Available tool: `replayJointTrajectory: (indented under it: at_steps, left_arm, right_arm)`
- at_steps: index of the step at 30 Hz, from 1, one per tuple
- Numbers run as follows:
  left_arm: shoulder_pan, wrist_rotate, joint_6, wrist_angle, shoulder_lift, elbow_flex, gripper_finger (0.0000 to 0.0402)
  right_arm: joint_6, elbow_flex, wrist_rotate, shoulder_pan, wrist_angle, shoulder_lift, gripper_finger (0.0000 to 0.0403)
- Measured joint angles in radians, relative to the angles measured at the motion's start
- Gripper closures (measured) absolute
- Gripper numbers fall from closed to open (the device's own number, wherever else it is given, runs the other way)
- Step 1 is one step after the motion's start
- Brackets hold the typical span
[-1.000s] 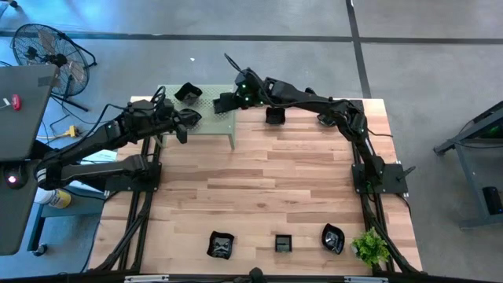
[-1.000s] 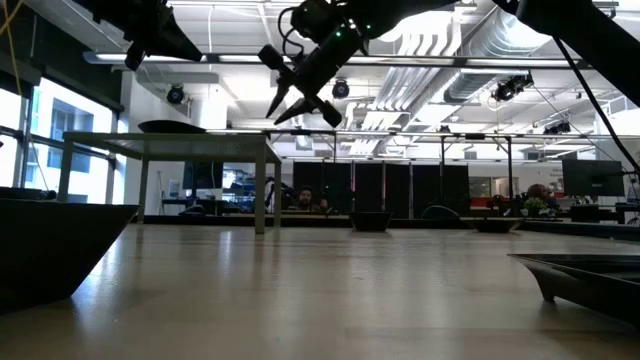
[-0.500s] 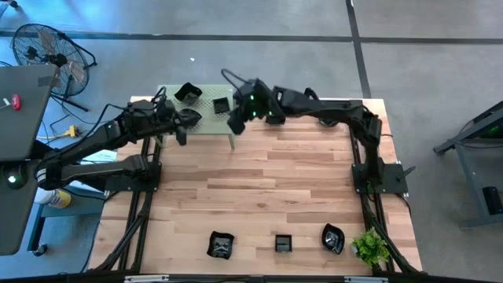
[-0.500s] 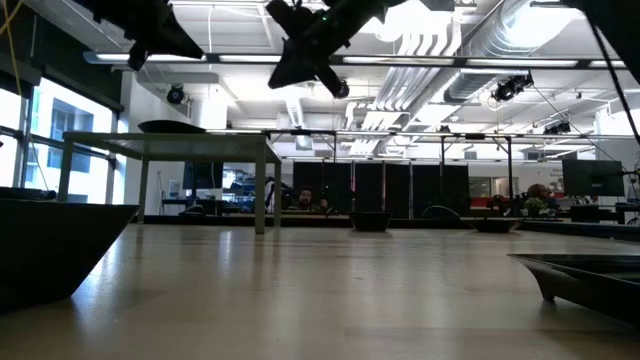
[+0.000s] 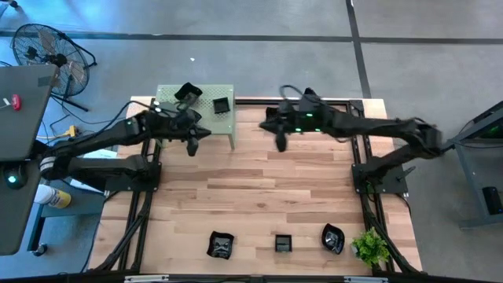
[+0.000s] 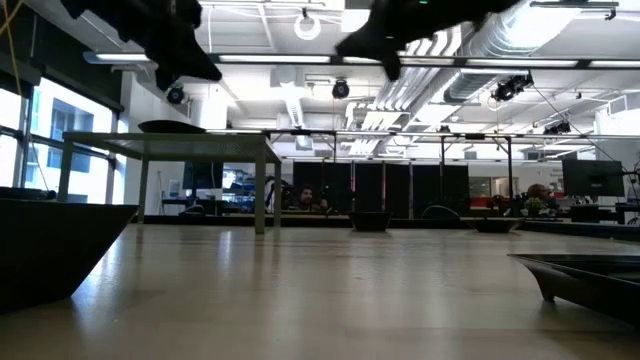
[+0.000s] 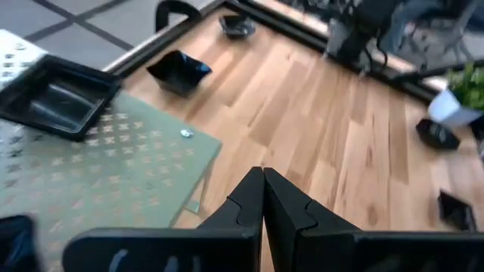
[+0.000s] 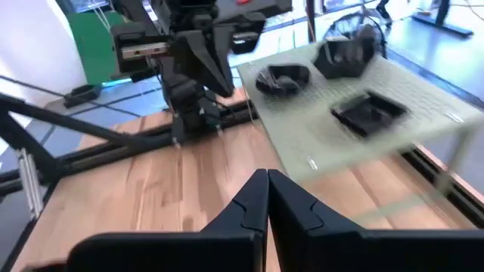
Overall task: Pick & Place Mini shaped plates
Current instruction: Stack the black distorted square plate on top of the stacked black distorted square plate on the shelf
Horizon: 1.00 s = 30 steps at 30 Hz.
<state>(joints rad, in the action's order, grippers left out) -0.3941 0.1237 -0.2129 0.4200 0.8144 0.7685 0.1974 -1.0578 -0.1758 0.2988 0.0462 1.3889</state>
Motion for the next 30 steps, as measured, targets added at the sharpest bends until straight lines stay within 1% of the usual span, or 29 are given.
replayJointTrajectory:
  at_steps: [3, 8, 11, 14, 18, 21, 24, 27, 30]
  left_arm:
    - [0.067, -0.054, 0.007, -0.004, 0.046, 0.000, 0.0401]
    - [0.217, -0.172, -0.011, 0.007, 0.117, 0.000, 0.0401]
    - [0.313, -0.244, -0.074, 0.010, 0.153, 0.000, 0.0401]
    - [0.410, -0.309, -0.175, 0.011, 0.184, 0.000, 0.0401]
    - [0.535, -0.317, -0.315, 0.031, 0.217, 0.000, 0.0401]
    - [0.640, -0.317, -0.410, 0.043, 0.244, 0.000, 0.0401]
    - [0.732, -0.317, -0.534, 0.059, 0.286, 0.001, 0.0400]
    - [0.812, -0.316, -0.679, 0.059, 0.333, 0.001, 0.0387]
    - [0.882, -0.312, -0.814, 0.046, 0.380, 0.001, 0.0363]
  right_arm:
    - [0.001, 0.128, 0.001, 0.027, 0.012, -0.138, 0.0401]
    - [0.006, 0.304, 0.001, 0.065, 0.041, -0.342, 0.0401]
    - [0.018, 0.383, 0.001, 0.088, 0.041, -0.435, 0.0402]
    - [0.037, 0.439, 0.001, 0.111, 0.046, -0.507, 0.0401]
    - [0.038, 0.483, -0.025, 0.136, 0.047, -0.555, 0.0402]
    - [0.038, 0.492, -0.066, 0.153, 0.052, -0.560, 0.0401]
    - [0.031, 0.500, -0.071, 0.161, 0.048, -0.558, 0.0401]
    - [0.028, 0.501, -0.070, 0.167, 0.049, -0.558, 0.0402]
    - [0.021, 0.501, -0.070, 0.168, 0.048, -0.558, 0.0400]
